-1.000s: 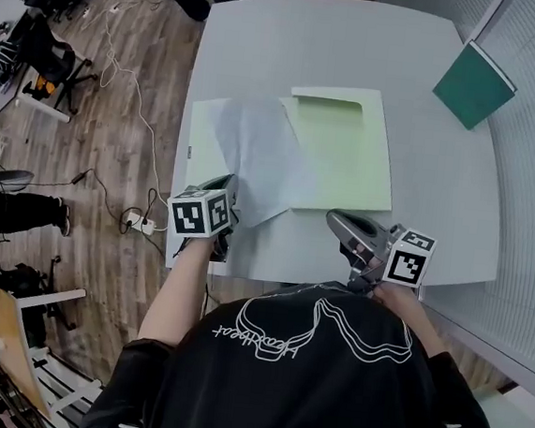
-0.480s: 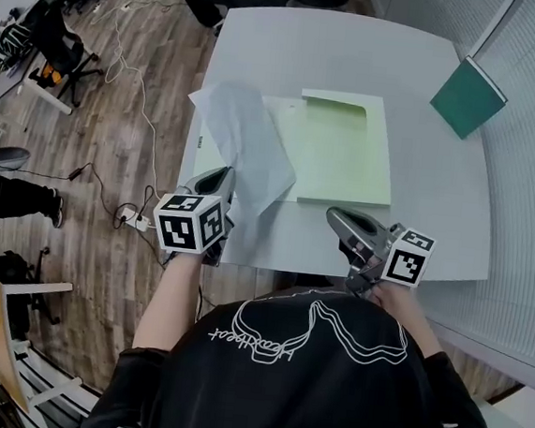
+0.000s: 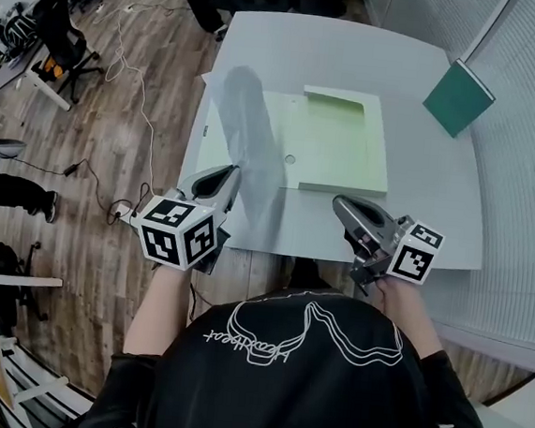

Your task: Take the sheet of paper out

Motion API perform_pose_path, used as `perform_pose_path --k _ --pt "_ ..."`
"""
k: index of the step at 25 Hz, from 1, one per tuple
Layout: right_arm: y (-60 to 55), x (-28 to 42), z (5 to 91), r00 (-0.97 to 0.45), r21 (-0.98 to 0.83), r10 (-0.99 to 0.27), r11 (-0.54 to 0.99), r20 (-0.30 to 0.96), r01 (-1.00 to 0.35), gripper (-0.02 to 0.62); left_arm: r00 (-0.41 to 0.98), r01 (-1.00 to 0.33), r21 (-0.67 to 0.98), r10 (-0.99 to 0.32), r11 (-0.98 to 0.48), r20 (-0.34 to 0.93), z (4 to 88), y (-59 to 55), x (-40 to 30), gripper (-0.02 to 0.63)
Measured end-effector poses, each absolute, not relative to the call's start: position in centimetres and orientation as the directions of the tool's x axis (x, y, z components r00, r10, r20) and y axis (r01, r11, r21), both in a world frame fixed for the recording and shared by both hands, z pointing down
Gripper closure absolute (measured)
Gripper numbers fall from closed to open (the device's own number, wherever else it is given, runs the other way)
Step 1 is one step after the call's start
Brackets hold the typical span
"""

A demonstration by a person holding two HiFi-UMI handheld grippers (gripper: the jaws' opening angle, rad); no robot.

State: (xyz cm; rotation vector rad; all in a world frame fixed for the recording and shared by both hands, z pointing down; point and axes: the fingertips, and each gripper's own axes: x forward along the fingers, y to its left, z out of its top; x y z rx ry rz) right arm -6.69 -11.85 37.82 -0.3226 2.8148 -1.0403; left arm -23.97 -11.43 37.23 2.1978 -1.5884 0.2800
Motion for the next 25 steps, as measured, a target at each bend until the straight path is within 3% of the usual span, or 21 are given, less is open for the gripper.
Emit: perform_pose_path --k 13,25 --pt "-8.3 -5.6 38.1 -0.965 -0.578 -0.258 0.793 -0.037 -0.190 0.586 0.521 -0.853 0.243 -0.787 -0.462 0.331 36.9 -5.1 -18.4 0.594" --pt "-7.2 -5.4 38.8 -0.961 -0.550 -0.275 0.802 0.006 -0.233 0.586 0.577 -0.815 0.286 -0.756 -0.504 0.310 37.1 -4.5 -17.2 0.594"
